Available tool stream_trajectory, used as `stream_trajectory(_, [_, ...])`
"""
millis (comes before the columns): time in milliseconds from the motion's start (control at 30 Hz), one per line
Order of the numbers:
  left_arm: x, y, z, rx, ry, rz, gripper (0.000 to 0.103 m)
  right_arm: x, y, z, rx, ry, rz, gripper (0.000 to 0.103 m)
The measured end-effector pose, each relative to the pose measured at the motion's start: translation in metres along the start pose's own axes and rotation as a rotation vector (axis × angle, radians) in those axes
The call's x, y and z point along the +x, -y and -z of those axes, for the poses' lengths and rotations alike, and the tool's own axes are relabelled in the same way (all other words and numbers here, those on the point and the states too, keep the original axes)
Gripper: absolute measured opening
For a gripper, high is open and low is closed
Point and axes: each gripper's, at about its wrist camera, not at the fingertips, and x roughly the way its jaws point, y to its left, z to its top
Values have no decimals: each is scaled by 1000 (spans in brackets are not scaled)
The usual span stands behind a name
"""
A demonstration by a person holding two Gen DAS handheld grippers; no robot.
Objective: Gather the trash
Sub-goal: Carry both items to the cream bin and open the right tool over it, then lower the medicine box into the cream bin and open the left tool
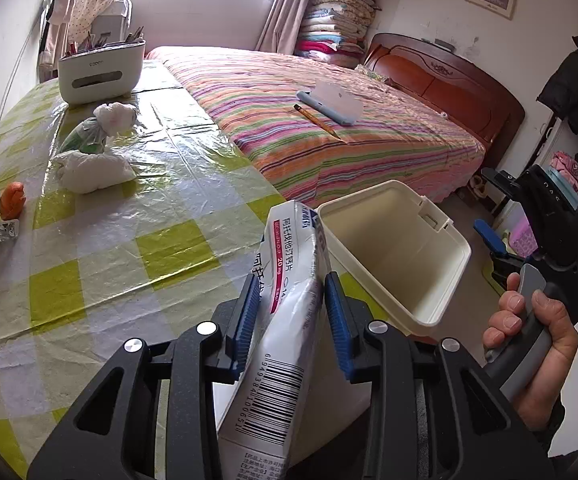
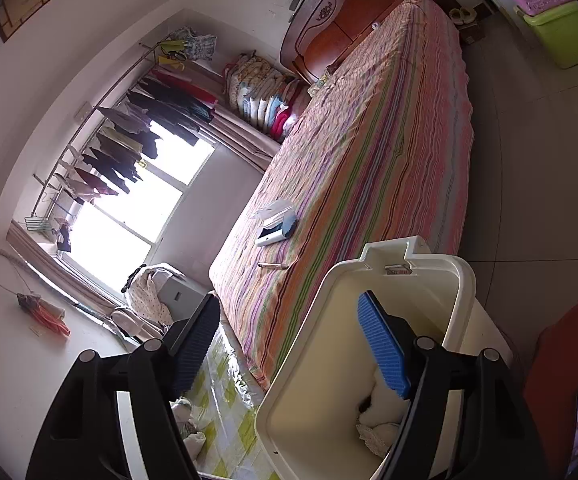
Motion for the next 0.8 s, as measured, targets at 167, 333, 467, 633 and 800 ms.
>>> stream_trajectory(167, [-1,3,0,25,-2,7,27,3,-8,3,-35,-16,-16,69])
stream_trajectory(333, [-4,7,-1,36,11,2,25,4,-11,6,-48,-22,-23,69])
stream_trajectory(467, [-5,12,-5,48,23,2,24,3,-10,4,-44,-16,-26,69])
stream_trajectory(633, [6,26,-17,66,16,16,24,-2,-7,2,-31,9,-35,69])
stream_trajectory(800, [24,47,-35,87,6,55,24,-7,-3,0,-12,33,-49,69])
